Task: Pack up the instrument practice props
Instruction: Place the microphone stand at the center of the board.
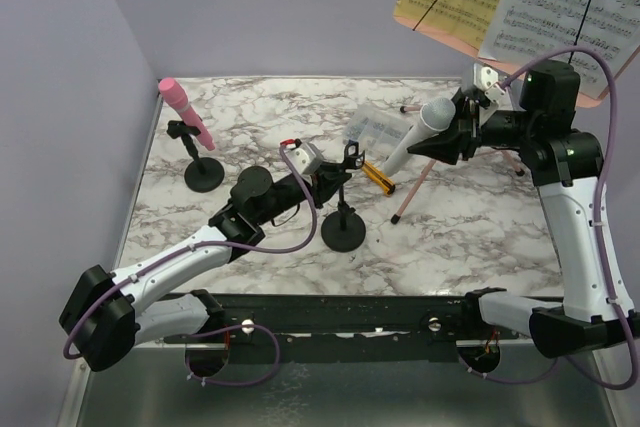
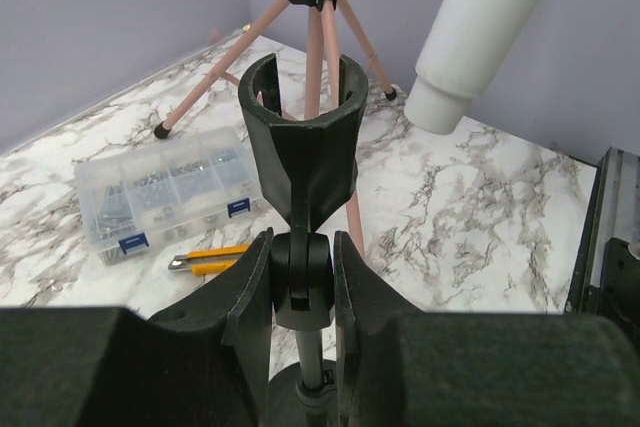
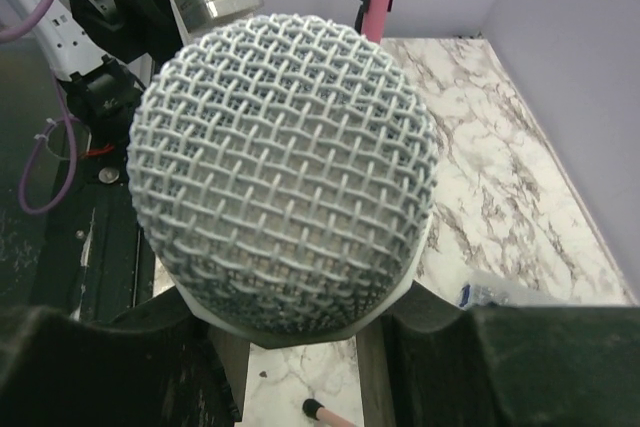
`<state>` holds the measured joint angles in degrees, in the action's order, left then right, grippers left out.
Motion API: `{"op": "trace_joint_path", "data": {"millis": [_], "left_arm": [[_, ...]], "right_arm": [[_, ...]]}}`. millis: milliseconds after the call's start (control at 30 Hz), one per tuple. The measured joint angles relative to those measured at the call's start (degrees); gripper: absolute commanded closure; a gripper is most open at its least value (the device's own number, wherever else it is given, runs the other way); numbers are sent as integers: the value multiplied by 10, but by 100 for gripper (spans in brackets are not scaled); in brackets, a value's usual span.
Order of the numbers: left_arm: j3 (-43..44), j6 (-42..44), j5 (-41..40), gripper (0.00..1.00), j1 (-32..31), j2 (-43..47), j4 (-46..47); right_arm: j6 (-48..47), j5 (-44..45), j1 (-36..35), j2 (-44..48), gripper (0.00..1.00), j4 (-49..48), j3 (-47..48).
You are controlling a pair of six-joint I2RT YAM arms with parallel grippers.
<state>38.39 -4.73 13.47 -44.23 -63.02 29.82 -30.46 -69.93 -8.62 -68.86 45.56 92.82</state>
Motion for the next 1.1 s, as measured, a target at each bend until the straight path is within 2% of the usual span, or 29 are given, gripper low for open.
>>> {"op": "trace_joint_path", "data": {"millis": [333, 467, 533, 633, 767, 900, 1033, 1100], "left_arm": [[18, 24, -25, 100, 0, -17, -12], [33, 25, -25, 85, 0, -29, -23], [37, 26, -25, 74, 0, -32, -27], [37, 28, -27, 52, 0, -33, -29], [37, 21, -37, 32, 0, -32, -49], [37, 6, -39, 21, 2, -29, -70], [37, -12, -39, 2, 3, -14, -85], [37, -24, -39, 1, 3, 1, -95]], "right_arm": [[-32, -4, 32, 31, 100, 23, -62], [-44, -16, 48, 52, 100, 28, -99], [-51, -21, 54, 60, 100, 29, -120], [-61, -27, 59, 64, 100, 40, -144], [-74, -36, 62, 66, 100, 45, -162], [-84, -46, 65, 67, 100, 48, -169], [-90, -52, 67, 71, 100, 50, -180], [-92, -53, 69, 72, 100, 51, -184]]}}
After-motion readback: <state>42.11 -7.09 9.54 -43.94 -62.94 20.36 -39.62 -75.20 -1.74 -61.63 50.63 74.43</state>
